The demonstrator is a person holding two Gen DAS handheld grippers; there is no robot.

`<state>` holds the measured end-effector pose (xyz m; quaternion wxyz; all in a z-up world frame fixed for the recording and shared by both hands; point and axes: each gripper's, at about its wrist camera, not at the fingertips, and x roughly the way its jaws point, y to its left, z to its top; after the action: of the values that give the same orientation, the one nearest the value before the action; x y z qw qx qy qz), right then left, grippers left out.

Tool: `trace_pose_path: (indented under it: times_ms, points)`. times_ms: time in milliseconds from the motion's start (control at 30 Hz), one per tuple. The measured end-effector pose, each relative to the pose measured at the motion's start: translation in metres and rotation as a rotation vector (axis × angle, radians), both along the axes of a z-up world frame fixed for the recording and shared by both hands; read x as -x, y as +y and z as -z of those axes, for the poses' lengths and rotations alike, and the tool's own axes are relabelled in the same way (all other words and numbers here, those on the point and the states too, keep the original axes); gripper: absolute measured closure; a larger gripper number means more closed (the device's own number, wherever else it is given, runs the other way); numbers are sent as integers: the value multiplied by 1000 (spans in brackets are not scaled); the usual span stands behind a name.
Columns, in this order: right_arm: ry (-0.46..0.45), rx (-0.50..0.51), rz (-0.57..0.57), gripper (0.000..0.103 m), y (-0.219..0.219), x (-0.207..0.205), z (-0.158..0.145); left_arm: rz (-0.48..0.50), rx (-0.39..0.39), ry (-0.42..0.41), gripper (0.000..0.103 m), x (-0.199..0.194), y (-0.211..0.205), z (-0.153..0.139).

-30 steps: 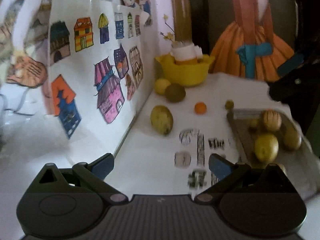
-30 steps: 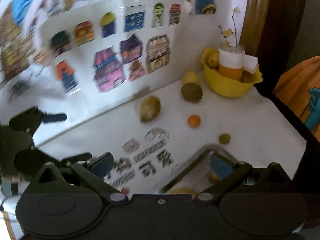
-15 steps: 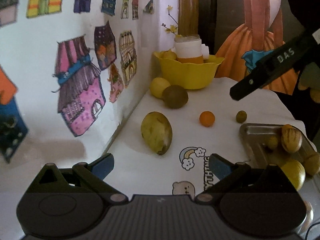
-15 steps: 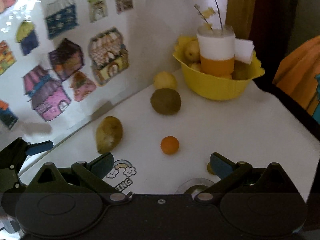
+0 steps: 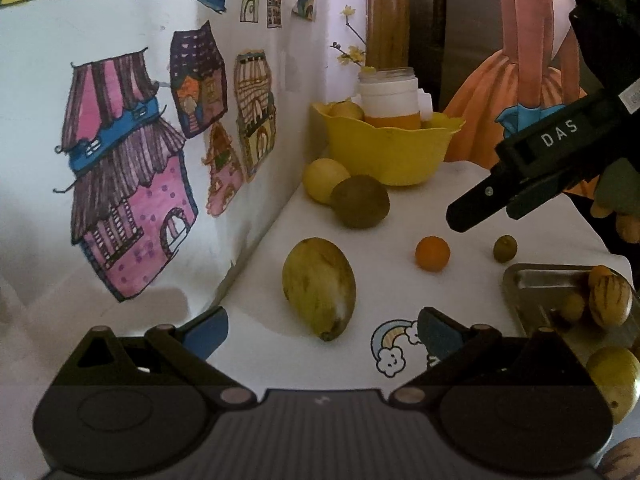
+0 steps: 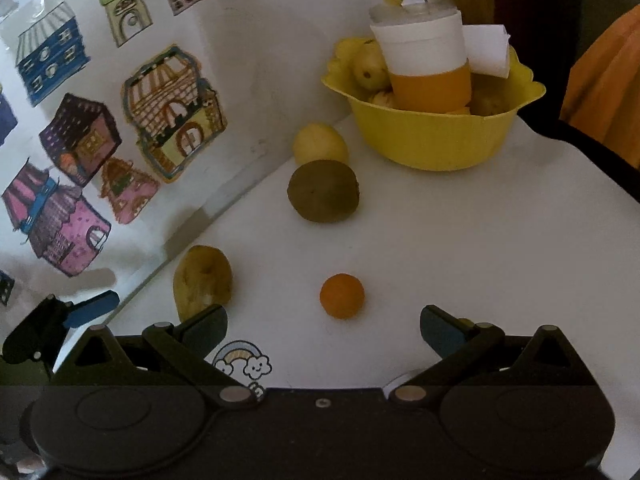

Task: Organize fruits
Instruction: 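Move the left tool to the elongated yellow mango while the right tool approaches a small tangerine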

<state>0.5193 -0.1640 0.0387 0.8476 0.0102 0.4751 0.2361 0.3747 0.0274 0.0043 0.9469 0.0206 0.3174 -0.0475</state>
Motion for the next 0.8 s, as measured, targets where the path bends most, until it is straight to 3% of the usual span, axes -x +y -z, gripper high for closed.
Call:
trace_pose_path:
  times_ms: [800]
  points:
    - [79,-54,16,1,7,-26,22,-9,-15,-11,0,-27,-3,13]
